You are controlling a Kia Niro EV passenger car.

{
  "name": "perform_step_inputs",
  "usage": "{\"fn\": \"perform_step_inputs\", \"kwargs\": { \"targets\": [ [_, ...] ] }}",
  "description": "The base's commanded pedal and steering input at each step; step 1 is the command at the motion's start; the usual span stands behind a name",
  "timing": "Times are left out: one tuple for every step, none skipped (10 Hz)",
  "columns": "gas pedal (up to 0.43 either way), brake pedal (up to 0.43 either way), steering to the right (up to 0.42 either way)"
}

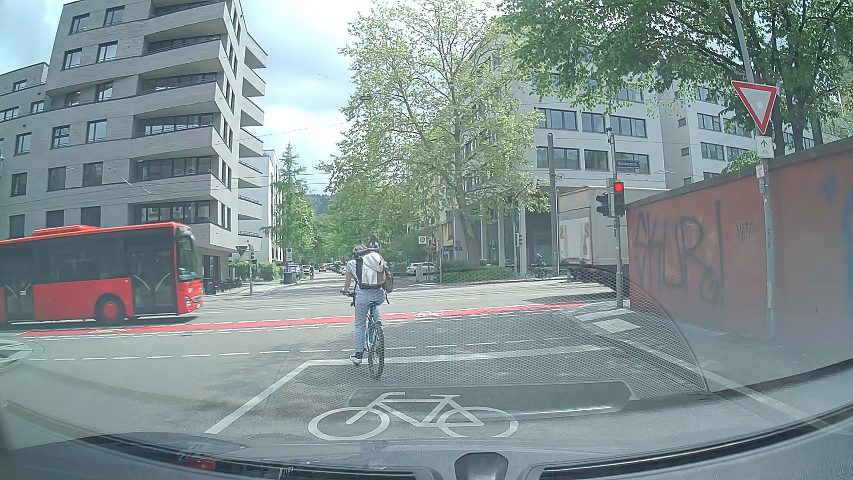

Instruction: Follow the waypoints while adhering to traffic rules and regulations

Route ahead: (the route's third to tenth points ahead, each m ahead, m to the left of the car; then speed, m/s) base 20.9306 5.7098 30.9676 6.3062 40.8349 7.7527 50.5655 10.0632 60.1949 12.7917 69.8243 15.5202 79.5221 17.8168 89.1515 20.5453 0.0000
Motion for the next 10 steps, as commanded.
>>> {"fn": "perform_step_inputs", "kwargs": {
  "targets": [
    [0.000,0.226,-0.008],
    [0.000,0.226,-0.008],
    [0.000,0.226,-0.008],
    [0.000,0.226,-0.008],
    [0.000,0.226,-0.008],
    [0.000,0.226,-0.008],
    [0.000,0.226,-0.008],
    [0.000,0.226,-0.008],
    [0.000,0.226,-0.008],
    [0.000,0.226,-0.008]
  ]
}}
